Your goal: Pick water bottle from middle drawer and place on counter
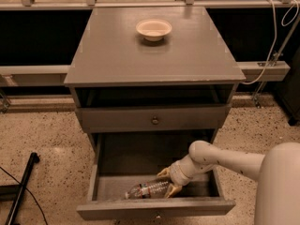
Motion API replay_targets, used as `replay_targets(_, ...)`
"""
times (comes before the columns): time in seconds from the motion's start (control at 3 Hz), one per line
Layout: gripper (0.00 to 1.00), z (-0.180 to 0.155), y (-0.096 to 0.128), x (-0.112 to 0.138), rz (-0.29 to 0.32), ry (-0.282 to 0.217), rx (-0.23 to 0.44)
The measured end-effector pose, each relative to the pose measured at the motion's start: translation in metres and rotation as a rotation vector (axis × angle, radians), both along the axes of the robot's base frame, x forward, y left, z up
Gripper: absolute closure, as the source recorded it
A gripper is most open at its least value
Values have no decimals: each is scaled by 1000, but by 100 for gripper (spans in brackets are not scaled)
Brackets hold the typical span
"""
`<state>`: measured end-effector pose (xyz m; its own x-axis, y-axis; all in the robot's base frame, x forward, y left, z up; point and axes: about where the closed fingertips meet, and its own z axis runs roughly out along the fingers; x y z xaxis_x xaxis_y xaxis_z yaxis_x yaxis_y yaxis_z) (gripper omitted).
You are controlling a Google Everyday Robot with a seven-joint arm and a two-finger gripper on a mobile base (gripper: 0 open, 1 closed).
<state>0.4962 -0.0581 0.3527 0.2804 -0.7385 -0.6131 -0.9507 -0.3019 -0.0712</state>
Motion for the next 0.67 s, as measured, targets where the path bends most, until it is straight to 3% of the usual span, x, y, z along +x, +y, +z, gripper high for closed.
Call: replay_targets(0.67, 85, 45, 23, 4, 65, -99, 233)
